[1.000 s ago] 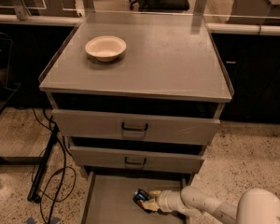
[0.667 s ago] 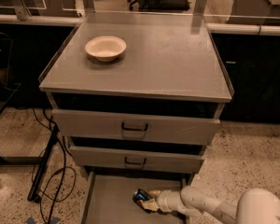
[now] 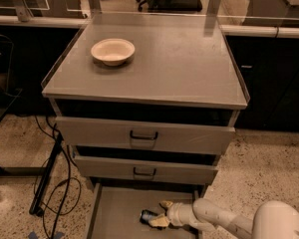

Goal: Place pepsi can into bottom drawer

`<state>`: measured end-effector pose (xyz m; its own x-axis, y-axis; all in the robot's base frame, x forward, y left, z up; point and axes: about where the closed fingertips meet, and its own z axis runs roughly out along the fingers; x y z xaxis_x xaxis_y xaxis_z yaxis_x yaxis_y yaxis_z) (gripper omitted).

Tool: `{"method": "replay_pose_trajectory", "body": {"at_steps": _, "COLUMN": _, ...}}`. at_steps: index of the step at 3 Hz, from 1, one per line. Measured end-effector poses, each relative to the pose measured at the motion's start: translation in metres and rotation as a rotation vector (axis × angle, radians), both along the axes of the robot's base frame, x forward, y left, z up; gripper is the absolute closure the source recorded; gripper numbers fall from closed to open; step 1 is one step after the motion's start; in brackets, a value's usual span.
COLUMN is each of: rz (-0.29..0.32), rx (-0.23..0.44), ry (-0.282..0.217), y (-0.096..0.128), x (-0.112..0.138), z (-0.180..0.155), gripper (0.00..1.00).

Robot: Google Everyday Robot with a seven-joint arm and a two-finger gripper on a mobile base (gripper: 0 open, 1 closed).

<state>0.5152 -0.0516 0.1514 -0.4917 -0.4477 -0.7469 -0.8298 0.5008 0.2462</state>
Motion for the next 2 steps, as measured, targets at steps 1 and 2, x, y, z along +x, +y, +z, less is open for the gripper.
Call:
{"method": "replay_pose_trajectory", "body": {"at_steps": 1, "rz": 0.0, "rx": 0.0, "ry": 0.0, "y": 0.0001, "x": 0.0, "z": 0.0, "gripper": 0.0}}
{"method": "replay_pose_trajectory", "body": {"at_steps": 2, "rz": 0.0, "rx": 0.0, "ry": 0.0, "y": 0.0001, "x": -0.0001, "z": 0.0, "gripper": 0.0}}
